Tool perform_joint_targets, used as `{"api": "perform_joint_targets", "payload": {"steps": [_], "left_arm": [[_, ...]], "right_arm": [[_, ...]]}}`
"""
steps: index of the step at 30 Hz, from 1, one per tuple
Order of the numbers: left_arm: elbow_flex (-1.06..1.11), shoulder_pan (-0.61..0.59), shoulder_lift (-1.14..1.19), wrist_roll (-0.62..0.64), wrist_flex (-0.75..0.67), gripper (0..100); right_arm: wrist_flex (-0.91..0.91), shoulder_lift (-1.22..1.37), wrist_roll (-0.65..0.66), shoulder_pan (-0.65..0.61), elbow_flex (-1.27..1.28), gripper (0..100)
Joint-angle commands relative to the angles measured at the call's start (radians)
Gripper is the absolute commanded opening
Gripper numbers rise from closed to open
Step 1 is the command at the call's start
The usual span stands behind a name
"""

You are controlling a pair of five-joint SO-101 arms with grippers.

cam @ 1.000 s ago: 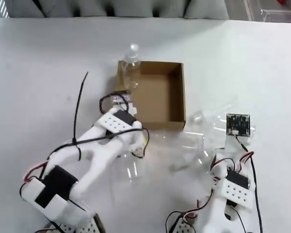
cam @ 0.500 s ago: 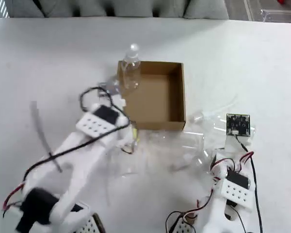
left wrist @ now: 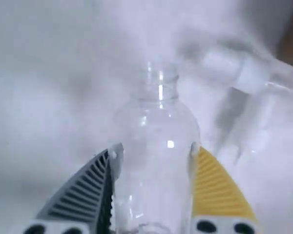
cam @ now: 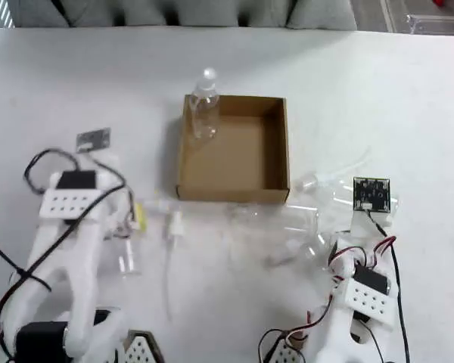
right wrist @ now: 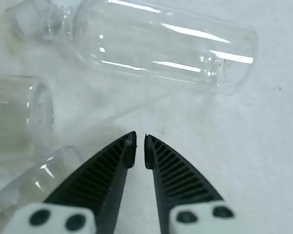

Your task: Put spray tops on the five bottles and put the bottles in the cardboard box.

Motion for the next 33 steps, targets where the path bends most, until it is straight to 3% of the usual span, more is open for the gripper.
{"api": "perform_joint_targets", "payload": {"steps": [1,6,10,18,27,33], "left_arm": [[0.143,-0.145,-0.045,-0.167,-0.222,3],[0.213,-0.114,-0.045,-0.284,-0.287,3],[0.212,-0.065,-0.05,-0.275,-0.258,6],[0.21,-0.068,-0.05,-0.279,-0.256,36],[0.052,-0.067,-0.042,-0.282,-0.123,37],[-0.009,-0.044,-0.039,-0.281,-0.112,37]], "right_arm": [[0.005,0.005,0.014,-0.019,0.002,1.7],[0.005,0.005,0.014,-0.019,0.002,1.8],[0.007,0.005,0.014,-0.018,0.002,1.7],[0.007,0.005,0.014,-0.015,0.002,1.8],[0.005,0.007,0.014,-0.019,0.002,2.0],[0.002,0.008,0.014,-0.019,0.002,1.7]]}}
